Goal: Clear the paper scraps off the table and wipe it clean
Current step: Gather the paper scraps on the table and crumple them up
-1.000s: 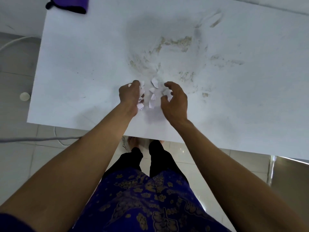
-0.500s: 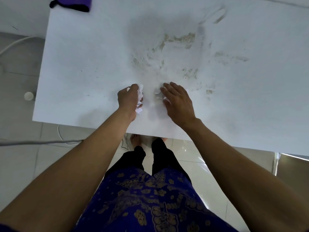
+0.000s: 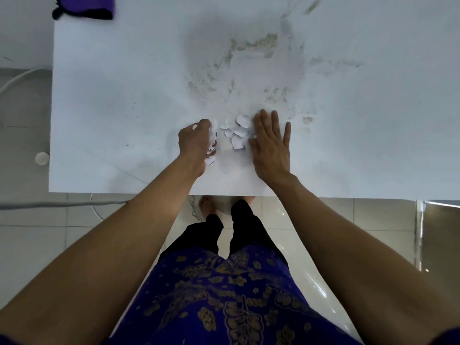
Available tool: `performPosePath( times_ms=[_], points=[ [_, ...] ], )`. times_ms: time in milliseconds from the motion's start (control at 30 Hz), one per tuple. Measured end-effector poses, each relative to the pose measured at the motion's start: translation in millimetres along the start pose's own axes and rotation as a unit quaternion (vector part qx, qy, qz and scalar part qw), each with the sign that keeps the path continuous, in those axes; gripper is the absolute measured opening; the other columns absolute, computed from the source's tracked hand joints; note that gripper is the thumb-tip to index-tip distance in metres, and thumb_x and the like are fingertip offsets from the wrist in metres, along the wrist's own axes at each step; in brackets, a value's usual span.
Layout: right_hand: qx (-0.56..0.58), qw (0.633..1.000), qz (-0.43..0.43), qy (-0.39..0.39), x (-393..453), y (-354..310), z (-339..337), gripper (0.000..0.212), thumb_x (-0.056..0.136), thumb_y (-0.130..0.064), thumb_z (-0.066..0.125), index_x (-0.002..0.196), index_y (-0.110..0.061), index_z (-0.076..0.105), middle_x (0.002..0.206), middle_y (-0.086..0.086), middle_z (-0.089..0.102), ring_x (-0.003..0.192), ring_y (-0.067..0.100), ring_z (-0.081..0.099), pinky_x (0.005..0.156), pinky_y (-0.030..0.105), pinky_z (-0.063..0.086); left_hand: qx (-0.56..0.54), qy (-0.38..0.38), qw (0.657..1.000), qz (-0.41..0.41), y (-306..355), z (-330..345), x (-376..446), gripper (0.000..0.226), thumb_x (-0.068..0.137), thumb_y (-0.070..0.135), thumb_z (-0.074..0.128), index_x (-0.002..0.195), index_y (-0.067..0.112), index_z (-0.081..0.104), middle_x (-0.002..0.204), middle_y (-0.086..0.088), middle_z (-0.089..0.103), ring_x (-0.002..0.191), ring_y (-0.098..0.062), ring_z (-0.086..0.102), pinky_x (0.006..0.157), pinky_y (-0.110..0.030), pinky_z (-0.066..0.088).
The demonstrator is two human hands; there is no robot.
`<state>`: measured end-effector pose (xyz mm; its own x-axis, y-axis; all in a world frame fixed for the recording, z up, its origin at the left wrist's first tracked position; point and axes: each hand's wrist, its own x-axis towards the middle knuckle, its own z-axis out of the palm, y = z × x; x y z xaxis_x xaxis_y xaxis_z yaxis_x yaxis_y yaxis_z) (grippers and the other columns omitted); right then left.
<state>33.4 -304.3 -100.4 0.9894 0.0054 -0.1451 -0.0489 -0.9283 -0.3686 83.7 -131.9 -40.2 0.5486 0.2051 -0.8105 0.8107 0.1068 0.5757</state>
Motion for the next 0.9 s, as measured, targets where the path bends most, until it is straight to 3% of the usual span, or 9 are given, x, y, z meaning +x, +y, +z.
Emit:
performPosePath(
  times_ms=[133,200,300,433,567,667,767,833,900],
  points=[
    [0.083,0.996,0.028,0.010,4.0,-13.8,-14.8,0.070,0.090,-0.014,0.044,0.156,-0.007,0.021,0.165,0.010,0.011,0.153,0.025,0.003,0.124,0.046,0.008,-0.001,-0.009,1.000,-0.003,2.4,-3.4,2.1,0.008,0.075,0.012,0.053,0.068,0.012,0.048,0.049,-0.003,0.037,0.040,-0.018,0.019,0.047,-0.020,0.019],
    [0.092,0.995,0.031,-0.021,1.4,-21.0,-21.7,0.084,0.082,-0.015,0.052,0.158,-0.015,0.015,0.166,0.011,0.005,0.153,0.029,0.003,0.123,0.046,0.017,-0.005,-0.012,1.000,-0.003,2.2,-6.7,3.3,0.014,0.075,0.012,0.052,0.064,0.014,0.044,0.049,-0.003,0.036,0.041,-0.018,0.019,0.048,-0.022,0.018],
    [0.057,0.994,0.024,-0.085,1.0,-37.5,-22.9,0.101,0.074,-0.014,0.056,0.157,-0.033,0.002,0.166,0.009,-0.005,0.152,0.034,-0.002,0.120,0.050,0.021,-0.015,-0.011,1.000,-0.001,-0.4,-10.8,5.0,0.012,0.079,0.014,0.055,0.069,0.010,0.049,0.047,-0.003,0.037,0.040,-0.017,0.020,0.051,-0.023,0.016],
    [-0.023,0.992,-0.031,-0.124,7.9,-51.7,-16.3,0.104,0.078,0.000,0.054,0.155,-0.041,-0.003,0.165,0.010,-0.010,0.152,0.036,-0.006,0.120,0.050,0.019,-0.030,-0.007,1.000,0.002,-3.0,-14.7,6.2,0.008,0.081,0.015,0.057,0.078,0.009,0.054,0.047,-0.003,0.039,0.041,-0.017,0.022,0.050,-0.021,0.017],
    [-0.116,0.977,-0.140,-0.109,12.5,-47.4,-14.9,0.073,0.090,0.001,0.048,0.155,-0.020,0.025,0.163,0.017,0.013,0.149,0.041,0.015,0.110,0.045,0.036,-0.040,-0.008,0.999,-0.004,-3.2,-20.5,9.0,0.013,0.080,0.015,0.059,0.068,0.011,0.054,0.052,-0.003,0.042,0.039,-0.016,0.023,0.047,-0.018,0.019],
    [-0.130,0.967,-0.213,-0.046,13.3,-29.7,-15.9,0.040,0.083,0.003,0.058,0.124,0.001,0.060,0.137,0.020,0.051,0.121,0.039,0.051,0.073,0.042,0.058,-0.049,-0.015,0.999,-0.004,-4.2,-24.1,10.2,0.012,0.079,0.016,0.057,0.068,0.013,0.053,0.067,-0.007,0.046,0.038,-0.016,0.023,0.046,-0.017,0.020],
    [-0.117,0.956,-0.268,-0.029,17.5,-6.7,-18.5,0.018,0.082,0.005,0.059,0.096,0.000,0.069,0.109,0.015,0.064,0.097,0.034,0.058,0.054,0.040,0.056,-0.048,-0.002,0.999,0.003,-5.9,-24.3,10.9,0.014,0.080,0.014,0.053,0.065,0.014,0.052,0.074,-0.008,0.048,0.039,-0.018,0.024,0.046,-0.017,0.018],
    [-0.065,0.972,-0.225,-0.007,24.6,-0.6,-24.1,0.011,0.084,0.003,0.060,0.083,0.000,0.070,0.089,0.014,0.068,0.084,0.034,0.061,0.055,0.038,0.054,-0.048,0.004,0.999,0.004,-6.1,-22.4,10.9,0.017,0.081,0.014,0.053,0.065,0.013,0.052,0.071,-0.008,0.050,0.040,-0.018,0.025,0.047,-0.018,0.017],
    [0.072,0.995,-0.054,0.033,33.4,2.5,-29.1,0.019,0.088,-0.006,0.060,0.073,-0.001,0.069,0.070,0.011,0.066,0.069,0.030,0.064,0.058,0.031,0.050,-0.047,0.006,0.999,-0.002,-6.0,-19.7,10.1,0.021,0.083,0.014,0.054,0.062,0.014,0.055,0.067,-0.007,0.049,0.042,-0.018,0.024,0.050,-0.020,0.015]
  ],
)
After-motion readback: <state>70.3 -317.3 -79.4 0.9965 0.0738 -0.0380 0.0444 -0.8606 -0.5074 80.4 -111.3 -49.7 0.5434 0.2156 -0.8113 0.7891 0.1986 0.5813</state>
